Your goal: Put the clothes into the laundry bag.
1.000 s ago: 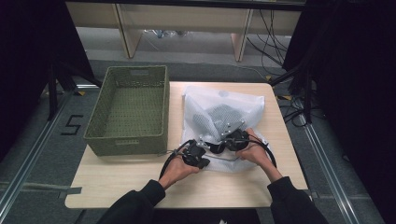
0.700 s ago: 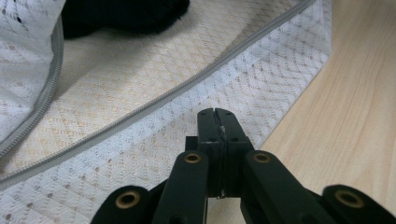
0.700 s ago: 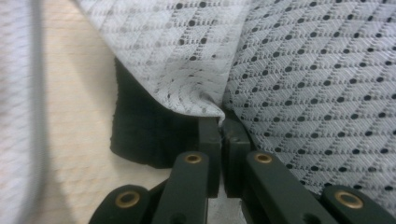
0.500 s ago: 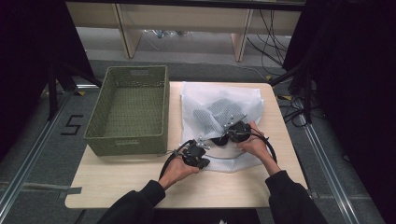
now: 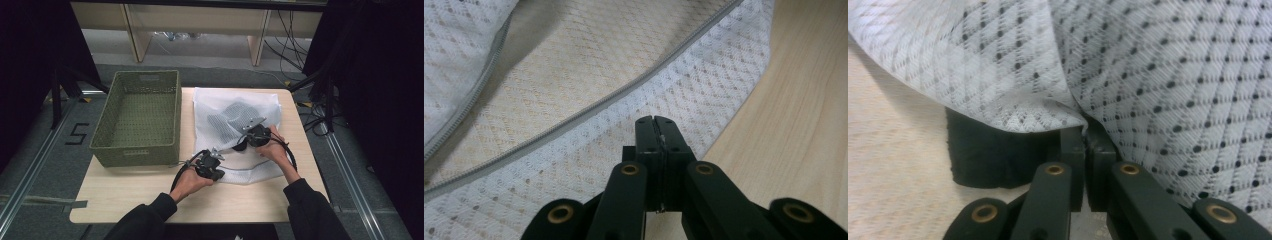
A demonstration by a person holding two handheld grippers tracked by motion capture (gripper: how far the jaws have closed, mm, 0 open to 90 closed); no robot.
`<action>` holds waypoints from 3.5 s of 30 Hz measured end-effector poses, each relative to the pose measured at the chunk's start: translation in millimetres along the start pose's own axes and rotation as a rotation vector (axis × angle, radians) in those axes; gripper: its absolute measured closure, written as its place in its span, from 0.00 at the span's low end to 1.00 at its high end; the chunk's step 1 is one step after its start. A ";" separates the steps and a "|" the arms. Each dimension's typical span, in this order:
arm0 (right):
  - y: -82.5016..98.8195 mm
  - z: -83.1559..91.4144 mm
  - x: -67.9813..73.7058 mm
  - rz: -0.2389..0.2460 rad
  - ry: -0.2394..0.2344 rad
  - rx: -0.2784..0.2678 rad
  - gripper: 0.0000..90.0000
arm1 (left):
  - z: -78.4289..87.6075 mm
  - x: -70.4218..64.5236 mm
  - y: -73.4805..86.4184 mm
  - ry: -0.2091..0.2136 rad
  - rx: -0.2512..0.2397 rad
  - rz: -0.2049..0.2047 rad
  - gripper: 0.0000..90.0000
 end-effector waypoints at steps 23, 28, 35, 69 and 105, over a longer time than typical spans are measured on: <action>-2.4 60.9 11.7 0.030 -0.066 -0.097 1.00 | -0.7 -2.1 -1.0 0.015 0.000 -0.005 0.94; 2.2 66.6 16.3 0.039 -0.072 -0.094 1.00 | -0.4 -0.6 -1.3 0.016 -0.001 -0.001 0.92; 7.9 78.3 28.8 0.093 -0.095 -0.089 1.00 | -0.7 -1.5 -1.7 0.018 0.000 0.004 0.92; 29.0 68.7 54.3 0.167 -0.146 -0.006 0.95 | 66.4 -12.3 18.8 0.004 -0.138 0.037 0.77; 28.7 89.6 38.2 -0.072 -0.085 -0.103 0.46 | 85.2 -13.0 42.4 -0.006 -0.173 0.092 0.44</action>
Point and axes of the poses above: each handheld gripper's, and its own axes: z roughly backward along the jaws, y roughly out of its underside, x roughly to its left, the point moved 5 cm from there along -z, roughly forward along the jaws, and after that the axes turned 11 degrees about y, right-handed, at the moved point
